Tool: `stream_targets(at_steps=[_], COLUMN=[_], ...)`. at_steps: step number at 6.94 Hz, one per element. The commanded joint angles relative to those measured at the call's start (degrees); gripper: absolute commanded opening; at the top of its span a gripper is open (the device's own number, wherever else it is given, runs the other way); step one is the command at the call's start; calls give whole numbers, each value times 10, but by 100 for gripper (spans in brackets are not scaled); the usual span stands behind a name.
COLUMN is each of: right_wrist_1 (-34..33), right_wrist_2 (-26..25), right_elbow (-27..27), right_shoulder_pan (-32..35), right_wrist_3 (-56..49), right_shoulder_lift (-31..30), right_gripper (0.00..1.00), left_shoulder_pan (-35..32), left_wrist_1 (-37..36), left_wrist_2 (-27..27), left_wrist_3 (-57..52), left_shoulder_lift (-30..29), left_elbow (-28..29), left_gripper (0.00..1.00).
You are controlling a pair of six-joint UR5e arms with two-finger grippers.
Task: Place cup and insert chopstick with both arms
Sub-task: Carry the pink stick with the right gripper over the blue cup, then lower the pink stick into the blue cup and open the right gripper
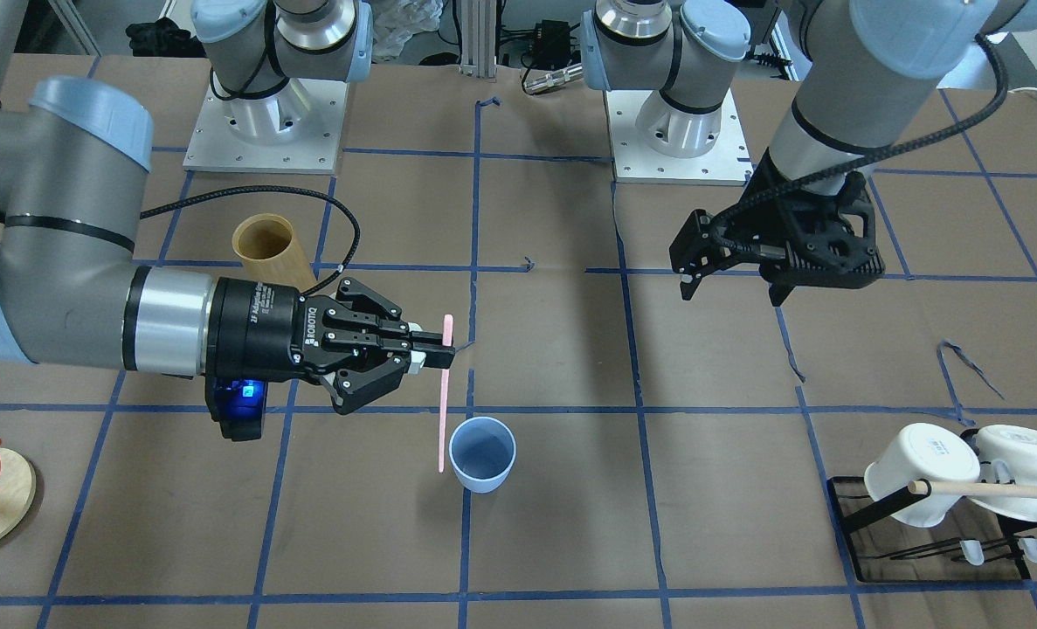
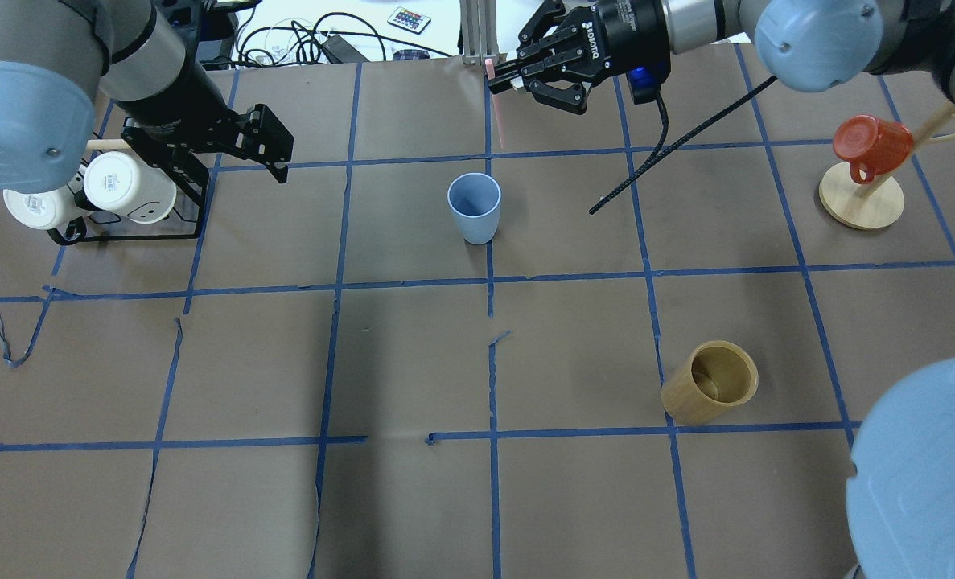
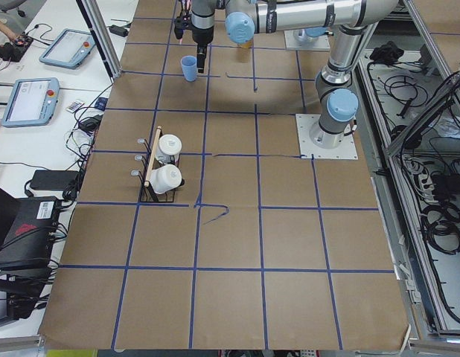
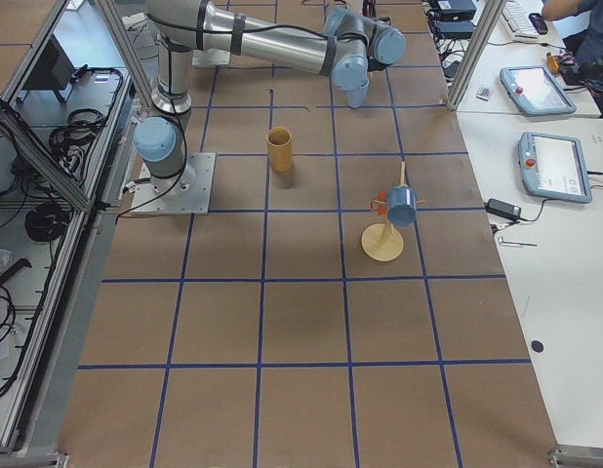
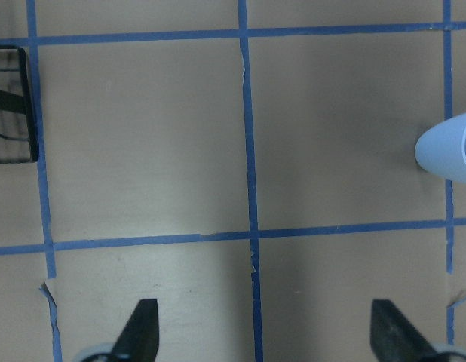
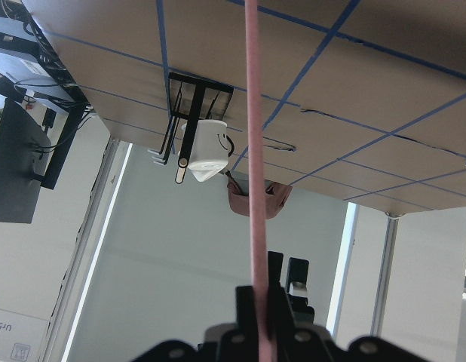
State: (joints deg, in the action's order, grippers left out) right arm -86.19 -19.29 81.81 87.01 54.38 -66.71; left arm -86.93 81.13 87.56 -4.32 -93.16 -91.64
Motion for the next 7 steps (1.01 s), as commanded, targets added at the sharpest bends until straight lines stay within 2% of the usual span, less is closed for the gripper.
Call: stream_targets(at_steps=[1, 4, 7], right_wrist_1=[-6, -11, -12], right_wrist_2=[22, 22, 23], right_elbow=[1, 41, 43], right_shoulder_pan=[11, 19, 19], right_wrist_3=[21, 42, 44], right_shoulder_lift=[17, 18, 30], right_gripper=[0, 0, 0], left_shoulder_pan=[1, 2, 2], left_wrist_1=[31, 28, 31], left_wrist_2=[2, 1, 1], left_wrist_3=[3, 3, 4], left_shoulder_lift=[15, 13, 17], left_elbow=[8, 10, 11], left_gripper=[100, 100, 100])
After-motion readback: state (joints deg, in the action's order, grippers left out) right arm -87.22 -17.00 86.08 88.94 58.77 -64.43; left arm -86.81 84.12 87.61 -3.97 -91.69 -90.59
